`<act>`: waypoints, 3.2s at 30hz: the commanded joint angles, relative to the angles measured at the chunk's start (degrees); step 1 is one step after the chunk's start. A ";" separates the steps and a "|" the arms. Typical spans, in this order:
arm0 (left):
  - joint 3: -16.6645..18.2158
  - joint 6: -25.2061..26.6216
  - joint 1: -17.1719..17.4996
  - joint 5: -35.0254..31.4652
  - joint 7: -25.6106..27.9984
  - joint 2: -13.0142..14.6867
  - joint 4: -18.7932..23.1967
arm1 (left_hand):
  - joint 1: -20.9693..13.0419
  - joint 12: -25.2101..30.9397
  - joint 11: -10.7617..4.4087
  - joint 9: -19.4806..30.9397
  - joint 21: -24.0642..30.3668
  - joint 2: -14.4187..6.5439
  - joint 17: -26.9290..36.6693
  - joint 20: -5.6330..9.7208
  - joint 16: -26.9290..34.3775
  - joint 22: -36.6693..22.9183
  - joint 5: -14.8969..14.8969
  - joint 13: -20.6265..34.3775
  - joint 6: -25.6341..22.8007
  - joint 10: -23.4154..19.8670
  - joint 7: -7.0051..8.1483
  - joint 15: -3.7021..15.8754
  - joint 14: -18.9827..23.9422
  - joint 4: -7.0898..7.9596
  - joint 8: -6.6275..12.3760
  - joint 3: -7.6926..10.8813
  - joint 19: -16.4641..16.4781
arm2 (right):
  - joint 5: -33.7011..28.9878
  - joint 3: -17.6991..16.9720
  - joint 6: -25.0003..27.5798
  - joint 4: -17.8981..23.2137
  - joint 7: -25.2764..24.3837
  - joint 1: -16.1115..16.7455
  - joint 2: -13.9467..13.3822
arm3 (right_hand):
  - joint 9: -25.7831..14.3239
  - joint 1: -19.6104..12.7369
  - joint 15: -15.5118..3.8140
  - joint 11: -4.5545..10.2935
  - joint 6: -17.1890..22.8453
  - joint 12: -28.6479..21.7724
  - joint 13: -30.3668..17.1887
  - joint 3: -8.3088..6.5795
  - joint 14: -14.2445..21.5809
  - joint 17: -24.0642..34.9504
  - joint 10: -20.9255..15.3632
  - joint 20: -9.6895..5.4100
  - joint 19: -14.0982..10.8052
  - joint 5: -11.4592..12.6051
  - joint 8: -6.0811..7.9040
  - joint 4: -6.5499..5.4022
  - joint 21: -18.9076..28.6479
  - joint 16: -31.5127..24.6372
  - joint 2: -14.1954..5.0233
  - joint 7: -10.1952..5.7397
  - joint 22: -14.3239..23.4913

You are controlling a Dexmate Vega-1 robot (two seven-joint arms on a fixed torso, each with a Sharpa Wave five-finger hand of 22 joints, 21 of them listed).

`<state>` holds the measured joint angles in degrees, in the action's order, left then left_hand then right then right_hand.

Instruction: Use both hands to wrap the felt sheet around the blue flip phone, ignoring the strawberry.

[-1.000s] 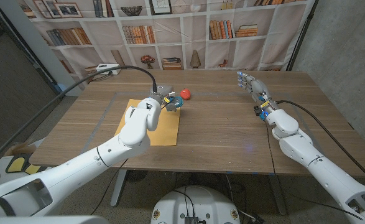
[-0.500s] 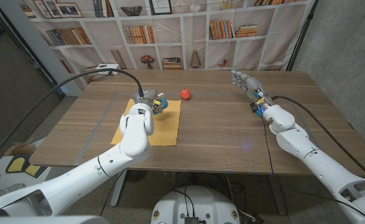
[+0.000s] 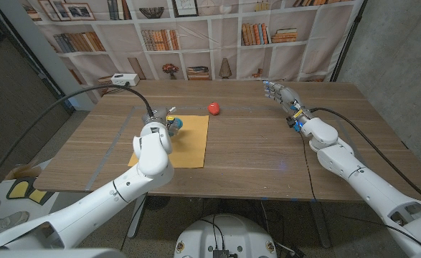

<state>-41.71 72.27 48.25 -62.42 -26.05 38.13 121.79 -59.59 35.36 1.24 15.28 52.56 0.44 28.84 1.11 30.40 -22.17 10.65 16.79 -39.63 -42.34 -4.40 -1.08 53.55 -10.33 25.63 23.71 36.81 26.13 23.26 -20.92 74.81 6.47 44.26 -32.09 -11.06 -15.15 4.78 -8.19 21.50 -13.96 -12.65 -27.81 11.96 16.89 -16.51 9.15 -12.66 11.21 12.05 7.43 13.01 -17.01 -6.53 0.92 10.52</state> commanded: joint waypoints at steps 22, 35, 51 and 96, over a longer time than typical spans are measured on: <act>-5.61 7.71 -6.37 8.33 10.19 -1.92 -9.45 | -10.06 0.76 -7.82 3.42 3.19 -9.57 0.96 -0.18 -1.82 0.26 0.68 16.78 -10.20 -8.23 2.41 13.74 8.72 1.29 0.08 3.81 -0.88 | -0.36 0.47 1.14 0.60 -1.68 0.46 -0.22 | -0.27 0.02 -0.01 0.18 0.35 0.19 -0.31 0.36 0.44 0.10 -0.30 0.04 -0.46 0.02 -0.33 0.22 0.02 -0.01 -0.37 -0.20 0.25; -11.96 7.71 -11.68 10.87 3.30 2.19 -8.20 | 0.68 -8.67 -5.25 1.02 5.46 -6.91 -7.24 -1.96 -12.97 4.33 -0.12 10.40 -0.73 0.11 3.77 10.96 -0.22 4.61 -6.84 2.45 -7.50 | -0.22 -0.67 0.92 2.81 -2.97 2.62 -1.36 | -0.28 0.14 -0.14 0.17 0.36 0.27 -0.33 0.56 0.50 0.10 -0.33 0.06 -0.47 -0.02 -0.36 0.18 -0.02 0.01 -0.31 -0.20 0.26; -24.19 7.71 -24.25 -5.65 -32.92 3.13 -16.18 | 8.63 -18.90 -1.46 -1.67 1.04 -6.69 -11.27 -6.85 -19.29 10.83 -0.60 7.66 14.10 13.95 3.63 3.45 -18.85 5.63 -14.60 1.02 -19.96 | -0.57 -0.32 -0.86 0.32 -2.13 1.03 -0.21 | -0.28 0.22 -0.17 0.16 0.38 0.35 -0.36 0.72 0.82 0.14 -0.36 0.08 -0.70 -0.04 -0.39 0.14 0.02 -0.08 -0.37 -0.23 0.26; -13.84 -12.44 -11.08 -29.29 -40.51 11.50 3.70 | 21.22 -21.61 0.68 -3.68 -16.12 -1.44 -15.88 -11.72 -20.14 11.52 0.28 6.24 31.71 36.93 9.25 -4.48 -51.13 5.15 -13.43 -6.53 -46.28 | -0.64 -0.59 -0.18 3.29 -3.93 3.22 -0.44 | -0.31 0.81 -0.15 0.31 0.51 0.44 -0.46 1.23 1.23 0.26 -0.58 0.13 -1.17 -0.13 -0.41 -0.29 0.08 -0.19 -0.59 -0.17 0.27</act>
<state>-67.12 73.60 26.92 -76.31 -52.85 48.23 120.89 -38.38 13.84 1.78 11.35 37.04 -1.59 12.77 -10.30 10.37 -10.55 10.46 22.75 -7.55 -6.15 4.72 -5.01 3.99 -4.83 12.26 17.35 -8.11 25.60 22.83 -21.89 76.32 3.70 46.24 -32.32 -11.06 -14.62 4.69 -7.87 21.50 -13.75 -12.92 -26.78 12.68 16.88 -16.81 9.11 -13.31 11.21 11.63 7.36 13.01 -17.01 -7.06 0.92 10.51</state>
